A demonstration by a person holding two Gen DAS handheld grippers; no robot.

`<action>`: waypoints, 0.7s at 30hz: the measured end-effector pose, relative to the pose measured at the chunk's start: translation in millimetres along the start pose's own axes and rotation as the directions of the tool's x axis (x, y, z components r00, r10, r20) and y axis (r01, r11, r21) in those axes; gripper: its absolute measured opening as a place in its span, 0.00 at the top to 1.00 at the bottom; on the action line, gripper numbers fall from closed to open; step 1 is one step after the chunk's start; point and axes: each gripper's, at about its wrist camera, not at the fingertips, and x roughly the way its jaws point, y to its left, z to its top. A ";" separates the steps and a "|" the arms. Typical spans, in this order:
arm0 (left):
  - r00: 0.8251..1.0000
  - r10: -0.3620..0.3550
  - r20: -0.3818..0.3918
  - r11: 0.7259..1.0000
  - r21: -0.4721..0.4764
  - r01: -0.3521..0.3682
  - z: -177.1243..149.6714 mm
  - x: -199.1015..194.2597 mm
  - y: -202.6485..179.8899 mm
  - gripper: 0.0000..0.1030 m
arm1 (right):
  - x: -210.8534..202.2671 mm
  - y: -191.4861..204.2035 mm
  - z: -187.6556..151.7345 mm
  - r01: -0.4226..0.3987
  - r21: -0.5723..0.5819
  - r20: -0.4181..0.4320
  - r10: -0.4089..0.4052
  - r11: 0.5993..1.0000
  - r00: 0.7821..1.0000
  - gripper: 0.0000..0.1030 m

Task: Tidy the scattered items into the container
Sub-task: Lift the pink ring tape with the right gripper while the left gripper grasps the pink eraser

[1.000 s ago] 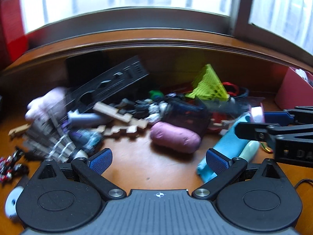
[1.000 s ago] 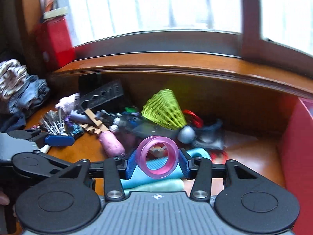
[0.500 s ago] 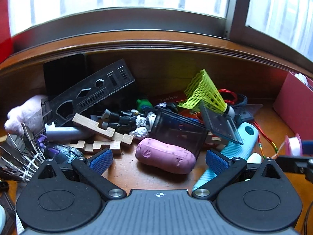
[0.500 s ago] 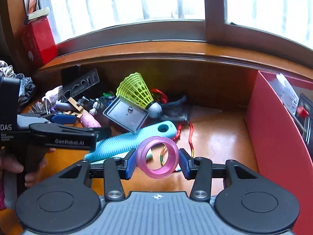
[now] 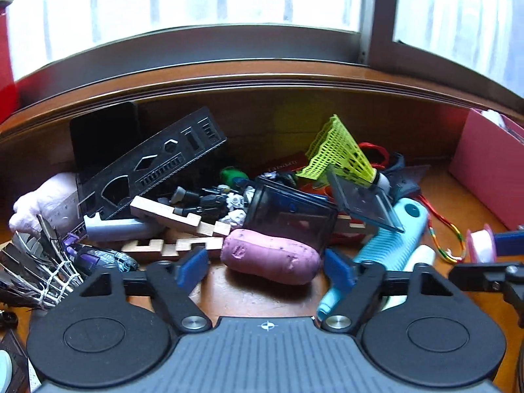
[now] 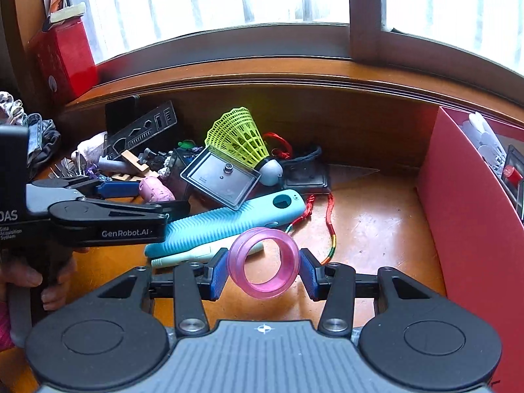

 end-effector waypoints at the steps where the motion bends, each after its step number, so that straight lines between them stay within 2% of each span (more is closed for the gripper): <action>1: 1.000 -0.005 0.000 1.000 0.007 0.005 -0.5 -0.9 -0.9 0.36 | -0.1 0.8 0.0 0.000 0.000 0.001 0.000 1.000 1.000 0.53; 3: 1.000 -0.013 0.001 1.000 0.022 0.013 -1.0 -2.1 -2.9 0.41 | 0.3 2.2 0.1 -0.002 0.000 0.002 0.002 1.000 1.000 0.53; 11: 0.999 -0.037 0.000 0.999 -0.002 0.037 0.4 -2.6 -3.5 0.42 | -2.7 6.2 -0.7 -0.004 -0.010 0.018 0.004 1.000 1.000 0.53; 21: 0.999 -0.044 -0.005 0.999 -0.022 0.044 -2.5 -30.7 -7.7 0.42 | -11.7 3.6 -2.2 -0.012 0.003 0.046 0.012 1.000 0.999 0.53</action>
